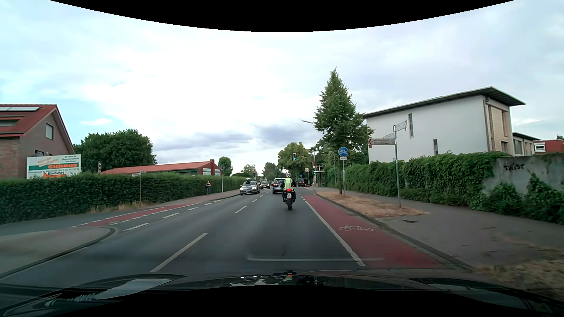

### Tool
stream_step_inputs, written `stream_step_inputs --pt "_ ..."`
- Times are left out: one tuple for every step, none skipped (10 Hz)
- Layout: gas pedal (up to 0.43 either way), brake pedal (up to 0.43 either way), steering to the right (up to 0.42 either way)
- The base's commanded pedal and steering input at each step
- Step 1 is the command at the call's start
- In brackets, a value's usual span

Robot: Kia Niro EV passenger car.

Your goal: Follow the waypoints while adhering to traffic rules and regulations

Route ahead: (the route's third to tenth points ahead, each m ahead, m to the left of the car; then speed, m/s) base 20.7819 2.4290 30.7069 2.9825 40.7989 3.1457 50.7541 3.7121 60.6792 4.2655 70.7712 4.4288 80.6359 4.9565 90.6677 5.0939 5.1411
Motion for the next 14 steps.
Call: stream_step_inputs --pt "0.169 0.0 -0.008" --pt "0.169 0.0 -0.008" --pt "0.157 0.0 -0.007" --pt "0.157 0.0 -0.005" --pt "0.157 0.0 -0.004" --pt "0.157 0.0 -0.004" --pt "0.157 0.0 -0.004" --pt "0.157 0.0 -0.004" --pt "0.157 0.0 -0.004" --pt "0.157 0.0 -0.004" --pt "0.157 0.0 -0.003" --pt "0.157 0.0 -0.004" --pt "0.157 0.0 -0.004" --pt "0.157 0.0 -0.004"
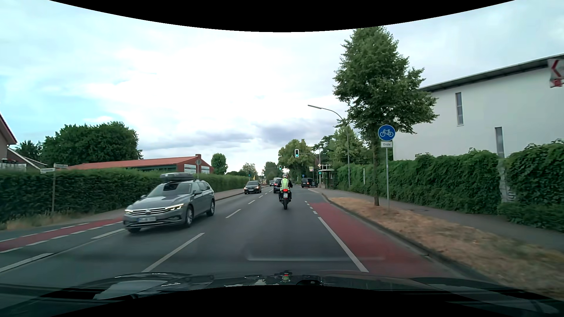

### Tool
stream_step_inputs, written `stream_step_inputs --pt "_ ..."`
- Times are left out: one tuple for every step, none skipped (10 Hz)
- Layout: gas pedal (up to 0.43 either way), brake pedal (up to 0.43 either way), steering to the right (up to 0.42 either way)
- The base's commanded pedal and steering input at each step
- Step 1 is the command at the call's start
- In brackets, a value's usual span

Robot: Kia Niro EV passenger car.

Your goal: Follow the waypoints while adhering to traffic rules and regulations

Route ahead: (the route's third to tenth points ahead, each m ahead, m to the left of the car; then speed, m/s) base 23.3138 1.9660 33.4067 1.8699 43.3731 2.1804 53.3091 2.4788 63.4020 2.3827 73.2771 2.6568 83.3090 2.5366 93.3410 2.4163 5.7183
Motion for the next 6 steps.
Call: stream_step_inputs --pt "0.157 0.0 -0.004" --pt "0.157 0.0 -0.004" --pt "0.157 0.0 -0.004" --pt "0.157 0.0 -0.004" --pt "0.169 0.0 -0.004" --pt "0.169 0.0 -0.004"
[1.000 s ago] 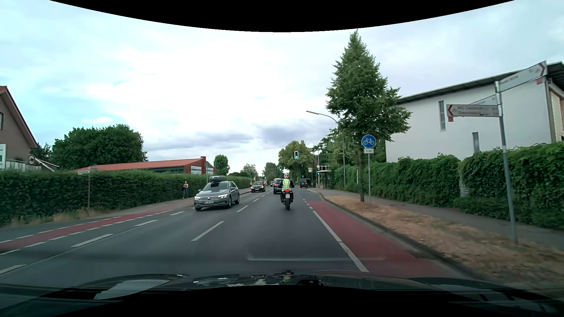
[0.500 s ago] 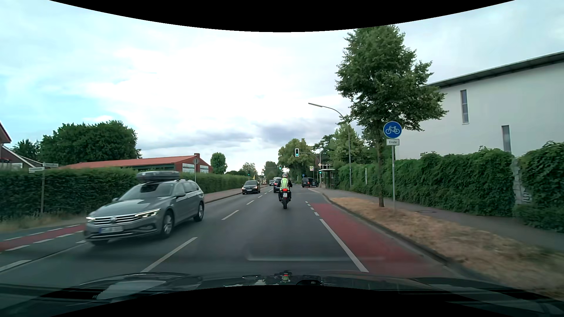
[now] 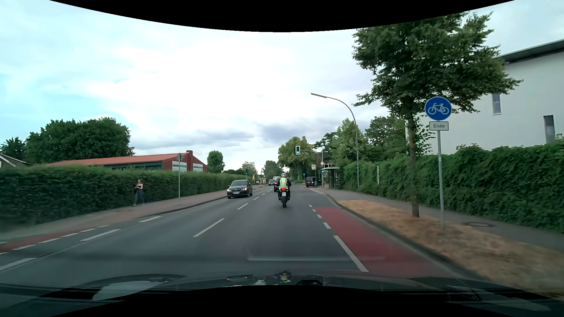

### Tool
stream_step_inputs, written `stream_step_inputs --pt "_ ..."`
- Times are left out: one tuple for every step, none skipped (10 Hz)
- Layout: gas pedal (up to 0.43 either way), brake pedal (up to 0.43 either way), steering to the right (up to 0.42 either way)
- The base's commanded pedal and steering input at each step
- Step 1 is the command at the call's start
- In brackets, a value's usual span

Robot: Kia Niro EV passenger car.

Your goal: Follow the waypoints while adhering to traffic rules and regulations

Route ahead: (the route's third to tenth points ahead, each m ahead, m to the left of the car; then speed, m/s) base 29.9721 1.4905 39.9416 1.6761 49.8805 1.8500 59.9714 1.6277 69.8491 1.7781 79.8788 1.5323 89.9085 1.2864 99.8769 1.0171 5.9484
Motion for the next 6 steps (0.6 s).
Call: stream_step_inputs --pt "0.169 0.0 -0.004" --pt "0.169 0.0 -0.005" --pt "0.169 0.0 -0.004" --pt "0.169 0.0 -0.005" --pt "0.169 0.0 -0.005" --pt "0.169 0.0 -0.004"
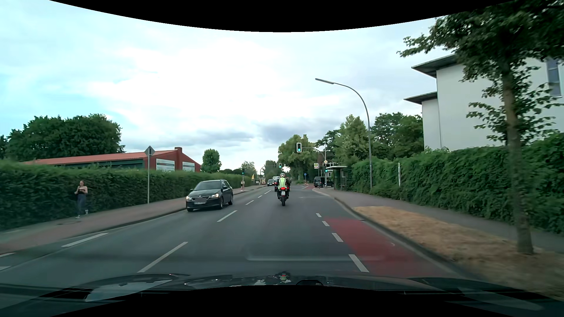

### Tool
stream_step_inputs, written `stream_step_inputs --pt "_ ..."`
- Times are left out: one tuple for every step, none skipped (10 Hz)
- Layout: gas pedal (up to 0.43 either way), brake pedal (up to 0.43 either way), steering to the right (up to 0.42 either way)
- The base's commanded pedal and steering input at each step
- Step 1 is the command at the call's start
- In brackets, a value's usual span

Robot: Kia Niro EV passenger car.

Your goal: Follow the waypoints while adhering to traffic rules and regulations

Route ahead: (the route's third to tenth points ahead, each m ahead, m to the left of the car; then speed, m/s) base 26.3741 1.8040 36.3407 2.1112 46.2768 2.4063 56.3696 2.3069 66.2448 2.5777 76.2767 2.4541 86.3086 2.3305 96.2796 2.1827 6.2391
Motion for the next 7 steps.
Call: stream_step_inputs --pt "0.169 0.0 -0.004" --pt "0.177 0.0 -0.004" --pt "0.177 0.0 -0.005" --pt "0.177 0.0 -0.005" --pt "0.177 0.0 -0.005" --pt "0.189 0.0 -0.004" --pt "0.197 0.0 -0.005"
